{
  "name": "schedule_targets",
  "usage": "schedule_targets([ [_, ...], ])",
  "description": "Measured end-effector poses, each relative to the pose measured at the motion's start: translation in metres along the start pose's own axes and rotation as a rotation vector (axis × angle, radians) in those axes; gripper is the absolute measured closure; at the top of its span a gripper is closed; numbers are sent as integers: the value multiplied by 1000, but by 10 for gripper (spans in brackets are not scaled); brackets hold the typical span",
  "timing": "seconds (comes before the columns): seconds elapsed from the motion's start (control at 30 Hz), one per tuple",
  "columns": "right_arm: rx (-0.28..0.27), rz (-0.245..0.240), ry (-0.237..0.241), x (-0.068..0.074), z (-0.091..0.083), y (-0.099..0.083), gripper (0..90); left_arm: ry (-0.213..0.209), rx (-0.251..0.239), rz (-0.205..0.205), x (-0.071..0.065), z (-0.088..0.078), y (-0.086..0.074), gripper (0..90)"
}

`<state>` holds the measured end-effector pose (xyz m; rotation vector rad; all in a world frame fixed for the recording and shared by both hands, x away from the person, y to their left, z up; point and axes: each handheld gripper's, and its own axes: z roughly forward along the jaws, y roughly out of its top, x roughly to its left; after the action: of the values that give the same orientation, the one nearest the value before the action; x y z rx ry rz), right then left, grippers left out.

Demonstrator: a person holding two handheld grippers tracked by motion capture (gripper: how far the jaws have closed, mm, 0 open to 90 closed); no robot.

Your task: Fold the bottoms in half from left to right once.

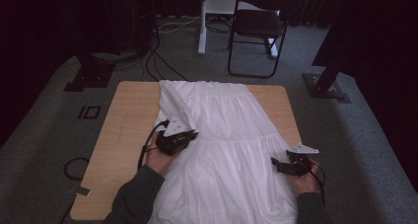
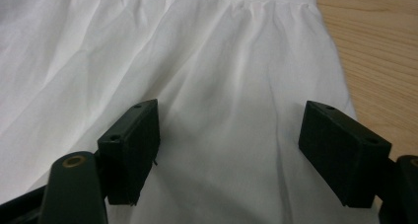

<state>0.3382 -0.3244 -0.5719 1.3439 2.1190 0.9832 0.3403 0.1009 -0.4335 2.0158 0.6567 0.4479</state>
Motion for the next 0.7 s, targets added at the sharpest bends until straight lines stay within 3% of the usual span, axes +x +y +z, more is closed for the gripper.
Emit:
schedule_targets([
  [0.03, 0, 0, 0, 0, 0, 0, 228, 0, 0, 0, 0, 0, 0, 869],
  [0.07, -1, 0, -2, 0, 0, 0, 228, -134, -82, 7, -22, 13, 19, 870],
  [0.13, -1, -1, -1, 0, 0, 0, 228, -236, -106, 4, -39, 26, 27, 869],
  [0.2, -1, -1, -2, 0, 0, 0, 228, -267, -71, 28, -53, 44, 27, 867],
  [0.23, -1, -1, -2, 0, 0, 0, 228, -267, -71, 28, -53, 44, 27, 862],
  [0.27, 0, -2, -2, 0, 0, 0, 229, -272, -34, 25, -58, 57, 21, 862],
  [0.37, -3, -5, 0, 1, 0, 0, 261, -301, -1, -28, -54, 76, 6, 774],
  [0.4, 0, -5, 1, 1, -1, 0, 312, -300, 11, -38, -51, 79, 3, 670],
  [0.43, 6, -3, 2, 2, -2, 1, 348, -292, 30, -65, -47, 81, -1, 605],
  [0.47, 19, -10, -1, 4, -4, 4, 370, -274, 29, -62, -45, 79, -3, 566],
  [0.57, 0, -25, 7, 13, -10, 15, 423, -205, 15, -62, -32, 65, -6, 513],
  [0.7, -45, -40, 55, 31, -18, 35, 465, -66, 10, -67, -7, 40, -15, 481],
])
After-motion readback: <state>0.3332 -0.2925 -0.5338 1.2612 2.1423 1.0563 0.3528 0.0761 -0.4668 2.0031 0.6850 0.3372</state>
